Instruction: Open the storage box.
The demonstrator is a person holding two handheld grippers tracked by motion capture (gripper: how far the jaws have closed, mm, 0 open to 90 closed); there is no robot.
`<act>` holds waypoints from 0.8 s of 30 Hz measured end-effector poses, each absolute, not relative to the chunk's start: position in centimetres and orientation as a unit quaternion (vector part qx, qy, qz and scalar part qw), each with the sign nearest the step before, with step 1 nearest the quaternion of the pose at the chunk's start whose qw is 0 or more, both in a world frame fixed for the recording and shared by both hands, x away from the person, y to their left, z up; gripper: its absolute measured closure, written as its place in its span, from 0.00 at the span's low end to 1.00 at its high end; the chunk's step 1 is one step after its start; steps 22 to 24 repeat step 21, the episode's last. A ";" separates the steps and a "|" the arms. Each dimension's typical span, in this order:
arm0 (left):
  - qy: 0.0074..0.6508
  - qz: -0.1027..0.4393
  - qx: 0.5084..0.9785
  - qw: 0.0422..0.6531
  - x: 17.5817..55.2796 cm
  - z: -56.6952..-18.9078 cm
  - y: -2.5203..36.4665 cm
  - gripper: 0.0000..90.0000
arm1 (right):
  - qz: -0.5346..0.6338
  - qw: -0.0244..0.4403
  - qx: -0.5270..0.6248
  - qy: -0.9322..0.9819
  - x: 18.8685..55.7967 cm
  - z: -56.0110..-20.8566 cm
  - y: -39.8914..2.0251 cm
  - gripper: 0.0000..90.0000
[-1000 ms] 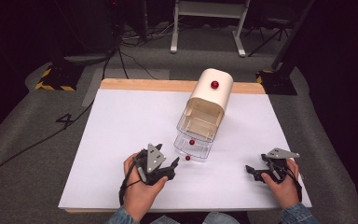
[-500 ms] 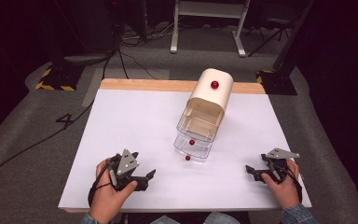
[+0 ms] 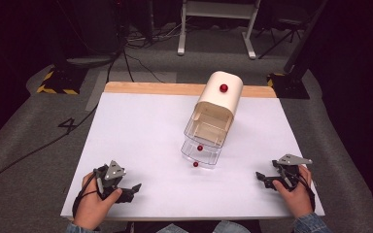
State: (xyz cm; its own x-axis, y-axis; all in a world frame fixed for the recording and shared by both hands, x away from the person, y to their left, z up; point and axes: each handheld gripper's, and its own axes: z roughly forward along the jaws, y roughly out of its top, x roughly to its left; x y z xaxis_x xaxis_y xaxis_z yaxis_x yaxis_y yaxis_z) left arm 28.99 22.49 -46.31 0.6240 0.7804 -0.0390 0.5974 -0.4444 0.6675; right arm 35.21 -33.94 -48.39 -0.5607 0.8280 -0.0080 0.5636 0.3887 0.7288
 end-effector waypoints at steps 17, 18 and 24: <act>0.370 0.137 0.855 0.337 29.4 -48.3 24.1 0.16 | 0.349 0.189 0.429 0.812 35.2 -48.4 -33.9 0.13; 0.369 0.138 0.855 0.337 29.3 -48.3 24.1 0.16 | 0.349 0.190 0.428 0.812 35.2 -48.4 -33.9 0.13; 0.370 0.137 0.855 0.336 29.4 -48.3 24.1 0.16 | 0.349 0.190 0.428 0.812 35.2 -48.4 -34.0 0.13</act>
